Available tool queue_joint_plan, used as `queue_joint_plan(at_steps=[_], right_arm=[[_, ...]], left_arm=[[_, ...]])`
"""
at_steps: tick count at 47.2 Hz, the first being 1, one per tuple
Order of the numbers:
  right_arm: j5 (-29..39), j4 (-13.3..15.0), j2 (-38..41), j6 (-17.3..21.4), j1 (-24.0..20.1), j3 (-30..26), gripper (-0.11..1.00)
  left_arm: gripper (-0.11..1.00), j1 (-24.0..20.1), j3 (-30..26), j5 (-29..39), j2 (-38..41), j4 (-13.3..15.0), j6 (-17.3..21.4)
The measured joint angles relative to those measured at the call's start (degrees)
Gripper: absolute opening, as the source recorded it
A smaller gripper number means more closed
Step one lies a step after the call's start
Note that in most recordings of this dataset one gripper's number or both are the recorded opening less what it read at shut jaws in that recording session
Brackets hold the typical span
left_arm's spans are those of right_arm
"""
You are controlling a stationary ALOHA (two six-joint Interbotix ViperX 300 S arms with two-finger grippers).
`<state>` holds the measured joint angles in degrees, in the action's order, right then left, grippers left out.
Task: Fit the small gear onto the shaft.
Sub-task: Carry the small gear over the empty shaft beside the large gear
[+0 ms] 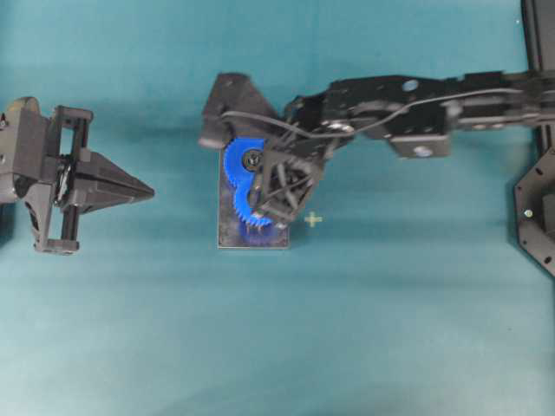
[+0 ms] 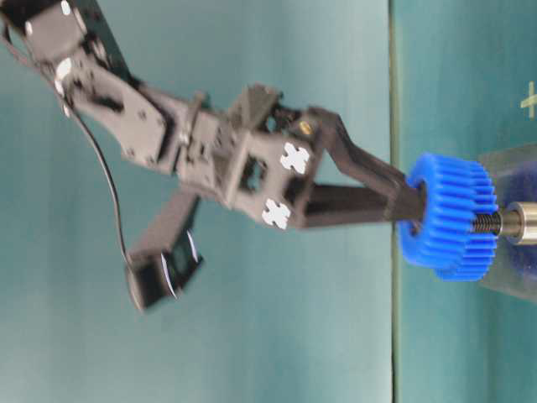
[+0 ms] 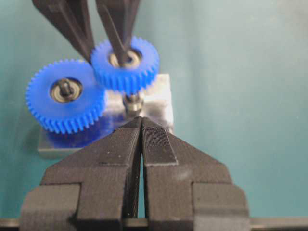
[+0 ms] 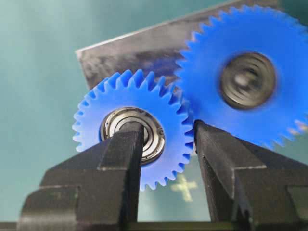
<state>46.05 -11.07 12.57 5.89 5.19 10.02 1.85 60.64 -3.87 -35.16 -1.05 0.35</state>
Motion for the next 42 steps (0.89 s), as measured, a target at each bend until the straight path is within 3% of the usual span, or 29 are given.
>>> queue_joint_plan(at_steps=[42], right_arm=[[0.7, 0.7, 2.02, 0.0, -0.18, -1.23, 0.37]], left_arm=[[0.0, 0.0, 0.0, 0.0, 0.53, 0.0, -0.09]])
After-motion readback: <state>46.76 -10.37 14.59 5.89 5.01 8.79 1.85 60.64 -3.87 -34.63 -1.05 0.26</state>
